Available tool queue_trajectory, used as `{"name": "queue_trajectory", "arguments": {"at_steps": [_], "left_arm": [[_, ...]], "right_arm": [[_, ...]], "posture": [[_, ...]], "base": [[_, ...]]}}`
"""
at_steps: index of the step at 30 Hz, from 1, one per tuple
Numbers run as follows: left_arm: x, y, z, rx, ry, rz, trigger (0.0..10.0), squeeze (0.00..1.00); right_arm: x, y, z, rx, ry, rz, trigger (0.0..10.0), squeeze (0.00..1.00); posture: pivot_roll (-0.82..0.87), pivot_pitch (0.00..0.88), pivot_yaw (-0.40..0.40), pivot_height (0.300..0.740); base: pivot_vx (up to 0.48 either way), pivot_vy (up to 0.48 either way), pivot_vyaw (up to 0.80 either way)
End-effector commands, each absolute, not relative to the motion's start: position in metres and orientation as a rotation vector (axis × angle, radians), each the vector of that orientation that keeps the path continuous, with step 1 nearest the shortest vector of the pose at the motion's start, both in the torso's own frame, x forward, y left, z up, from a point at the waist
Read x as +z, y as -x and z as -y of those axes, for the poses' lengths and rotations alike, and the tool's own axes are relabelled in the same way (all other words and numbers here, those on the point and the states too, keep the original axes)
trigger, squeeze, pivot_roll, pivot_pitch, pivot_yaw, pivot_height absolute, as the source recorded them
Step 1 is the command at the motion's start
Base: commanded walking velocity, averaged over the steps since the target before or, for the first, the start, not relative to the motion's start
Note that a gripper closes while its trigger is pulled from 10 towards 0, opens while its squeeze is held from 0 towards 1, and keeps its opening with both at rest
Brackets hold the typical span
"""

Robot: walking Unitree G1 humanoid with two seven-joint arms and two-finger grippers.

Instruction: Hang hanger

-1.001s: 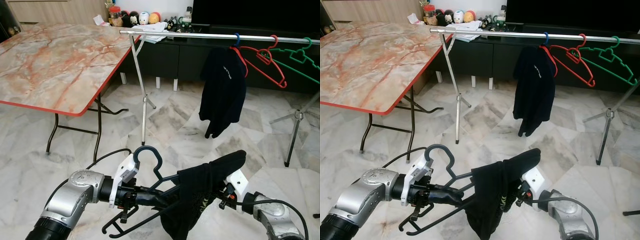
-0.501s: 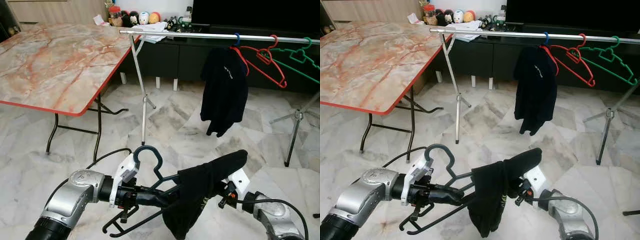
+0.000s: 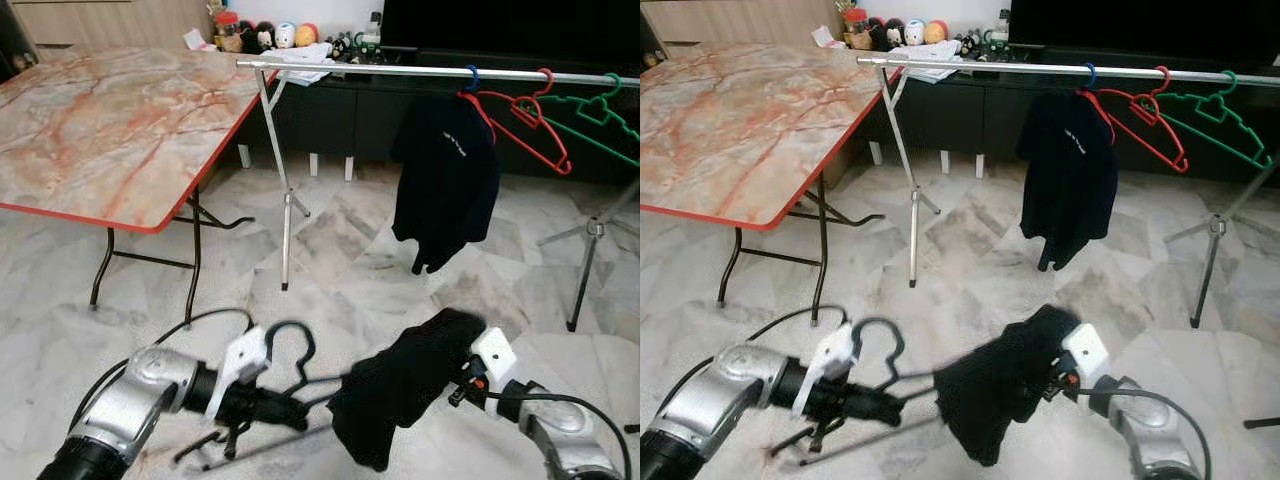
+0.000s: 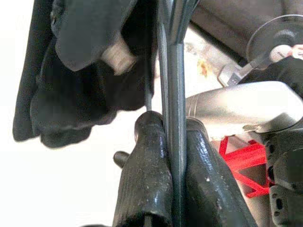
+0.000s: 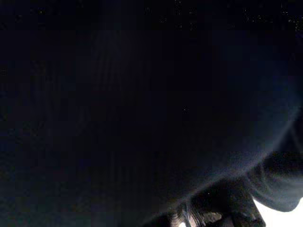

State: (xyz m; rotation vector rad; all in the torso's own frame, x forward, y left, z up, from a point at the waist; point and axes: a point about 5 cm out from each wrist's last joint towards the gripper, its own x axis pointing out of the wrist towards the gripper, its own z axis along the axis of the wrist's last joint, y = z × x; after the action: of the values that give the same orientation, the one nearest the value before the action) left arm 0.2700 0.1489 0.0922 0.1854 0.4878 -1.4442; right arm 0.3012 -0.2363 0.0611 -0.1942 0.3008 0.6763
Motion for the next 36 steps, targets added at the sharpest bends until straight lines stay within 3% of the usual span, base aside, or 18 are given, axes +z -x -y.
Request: {"name": "queue_trajectory", "arguments": {"at_steps": [1, 6, 15, 19, 24, 28, 29, 30, 36], "left_arm": [[0.088, -0.273, -0.154, -1.393, -0.243, -0.493, 0.0, 0.00], [0.067, -0.274, -0.169, -1.299, -0.300, -0.567, 0.0, 0.00], [0.049, -0.283, -0.186, -1.052, -0.300, -0.537, 0.0, 0.00], [0.035, -0.287, -0.215, -0.760, -0.308, -0.563, 0.0, 0.00], [0.011, -0.269, -0.229, -0.688, -0.398, -0.660, 0.0, 0.00], [-0.008, -0.249, -0.230, -0.727, -0.418, -0.723, 0.0, 0.00], [-0.015, -0.243, -0.232, -0.686, -0.449, -0.746, 3.5, 0.00], [-0.020, -0.240, -0.234, -0.645, -0.453, -0.758, 10.0, 0.00], [-0.040, -0.224, -0.248, -0.291, -0.435, -0.808, 10.0, 0.00]], "right_arm": [[0.068, -0.304, 0.238, 0.684, 0.207, -0.279, 0.0, 0.00], [0.071, -0.303, 0.248, 0.665, 0.228, -0.293, 0.0, 0.00], [0.071, -0.296, 0.261, 0.662, 0.256, -0.322, 0.0, 0.00], [0.070, -0.290, 0.266, 0.646, 0.261, -0.330, 0.0, 0.00], [0.064, -0.281, 0.263, 0.671, 0.238, -0.331, 0.0, 0.00], [0.067, -0.280, 0.265, 0.614, 0.180, -0.287, 0.0, 0.00], [0.070, -0.283, 0.264, 0.556, 0.132, -0.246, 0.0, 0.00], [0.071, -0.285, 0.262, 0.516, 0.095, -0.222, 0.0, 0.00], [0.059, -0.283, 0.230, 0.262, -0.117, -0.152, 0.0, 0.00]], "posture": [[0.02, 0.137, 0.046, 0.740], [0.02, 0.137, 0.045, 0.740], [0.01, 0.139, 0.048, 0.740], [0.01, 0.141, 0.051, 0.740], [0.03, 0.143, 0.051, 0.740], [0.01, 0.147, 0.054, 0.740], [0.02, 0.148, 0.060, 0.740], [0.02, 0.147, 0.063, 0.740], [0.03, 0.127, 0.071, 0.740]], "base": [[0.000, 0.000, 0.00], [0.000, 0.000, 0.00], [0.000, 0.000, 0.00], [0.000, 0.000, 0.00], [0.000, 0.000, 0.00], [0.000, 0.000, 0.00], [0.000, 0.000, 0.00], [0.000, 0.000, 0.00], [0.000, 0.000, 0.00]]}}
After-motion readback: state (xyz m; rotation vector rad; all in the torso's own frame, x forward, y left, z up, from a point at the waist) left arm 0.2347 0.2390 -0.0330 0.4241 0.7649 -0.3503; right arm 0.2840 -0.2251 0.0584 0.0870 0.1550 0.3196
